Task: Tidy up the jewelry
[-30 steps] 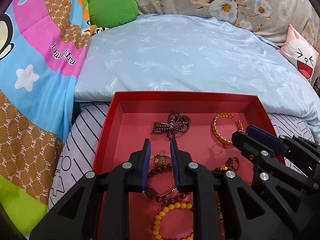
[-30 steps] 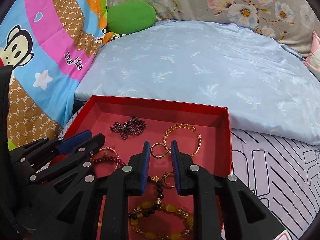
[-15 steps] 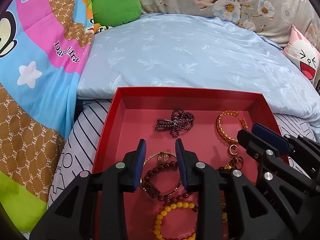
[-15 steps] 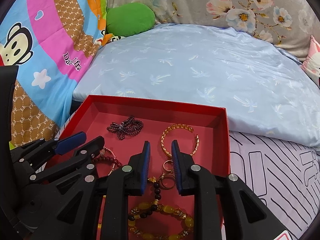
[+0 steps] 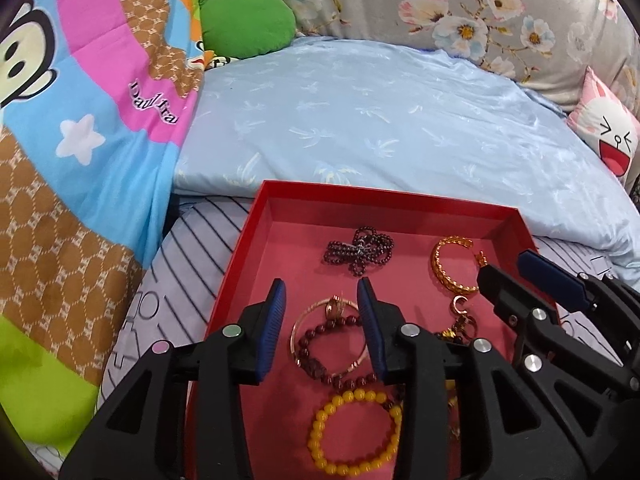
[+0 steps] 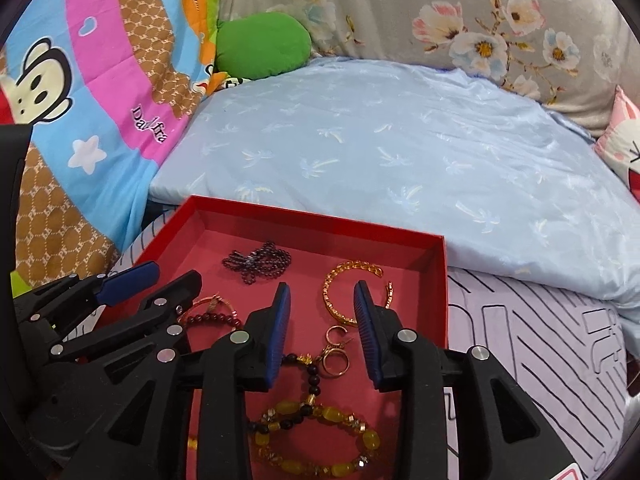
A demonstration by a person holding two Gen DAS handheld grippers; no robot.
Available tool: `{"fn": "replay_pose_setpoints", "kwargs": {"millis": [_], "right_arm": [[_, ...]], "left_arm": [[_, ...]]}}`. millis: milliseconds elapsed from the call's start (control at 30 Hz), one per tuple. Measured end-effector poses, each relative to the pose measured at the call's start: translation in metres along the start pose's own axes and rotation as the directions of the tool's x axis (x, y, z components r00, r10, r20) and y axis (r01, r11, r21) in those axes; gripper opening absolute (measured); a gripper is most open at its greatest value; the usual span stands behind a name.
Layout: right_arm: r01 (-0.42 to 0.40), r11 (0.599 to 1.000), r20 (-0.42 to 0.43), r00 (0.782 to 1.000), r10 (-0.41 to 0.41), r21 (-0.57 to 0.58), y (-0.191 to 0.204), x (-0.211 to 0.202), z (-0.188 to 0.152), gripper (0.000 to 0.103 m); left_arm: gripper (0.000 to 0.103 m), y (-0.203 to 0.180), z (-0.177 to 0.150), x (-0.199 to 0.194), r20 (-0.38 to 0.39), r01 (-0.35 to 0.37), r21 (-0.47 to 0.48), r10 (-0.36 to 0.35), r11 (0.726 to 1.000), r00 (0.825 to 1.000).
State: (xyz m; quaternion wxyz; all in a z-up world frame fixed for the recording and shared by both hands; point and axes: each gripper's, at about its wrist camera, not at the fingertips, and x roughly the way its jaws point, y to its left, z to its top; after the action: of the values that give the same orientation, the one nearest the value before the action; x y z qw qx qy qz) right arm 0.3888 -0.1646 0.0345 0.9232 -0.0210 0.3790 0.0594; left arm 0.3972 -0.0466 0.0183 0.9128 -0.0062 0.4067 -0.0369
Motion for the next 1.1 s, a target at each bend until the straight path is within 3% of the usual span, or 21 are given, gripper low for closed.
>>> {"fn": "replay_pose_setpoints", "kwargs": {"millis": [200, 300, 633, 833, 1100], "right_arm": [[0.001, 1.000, 0.014, 1.000, -0.001, 0.010, 0.004, -0.037, -0.015, 0.039], [0.000, 0.999, 0.021, 1.000, -0.001, 0.034, 0.003, -0.056, -0.024, 0.041], [0.044, 0.998, 0.034, 0.998, -0.046, 0.054, 0.007, -0.109, -0.052, 0.053], [0.063, 0.995, 0.036, 0.997, -0.066, 0.080, 0.002, -0.130, -0.068, 0.064], [0.070, 0.992, 0.018, 0.997, -0.072, 0.104, -0.002, -0.143, -0.088, 0.070]], "left_arm": [[0.036, 0.001, -0.017, -0.034, 0.017, -0.013, -0.007, 0.013, 1.000, 1.000], [0.045, -0.001, -0.025, -0.055, 0.038, -0.048, 0.014, 0.048, 0.999, 0.998], [0.056, -0.004, -0.053, -0.105, 0.047, -0.080, 0.029, 0.079, 0.996, 0.996], [0.064, -0.005, -0.068, -0.122, 0.044, -0.090, 0.025, 0.089, 0.996, 0.995], [0.076, -0.005, -0.088, -0.131, 0.020, -0.098, 0.020, 0.098, 0.995, 0.995]]}}
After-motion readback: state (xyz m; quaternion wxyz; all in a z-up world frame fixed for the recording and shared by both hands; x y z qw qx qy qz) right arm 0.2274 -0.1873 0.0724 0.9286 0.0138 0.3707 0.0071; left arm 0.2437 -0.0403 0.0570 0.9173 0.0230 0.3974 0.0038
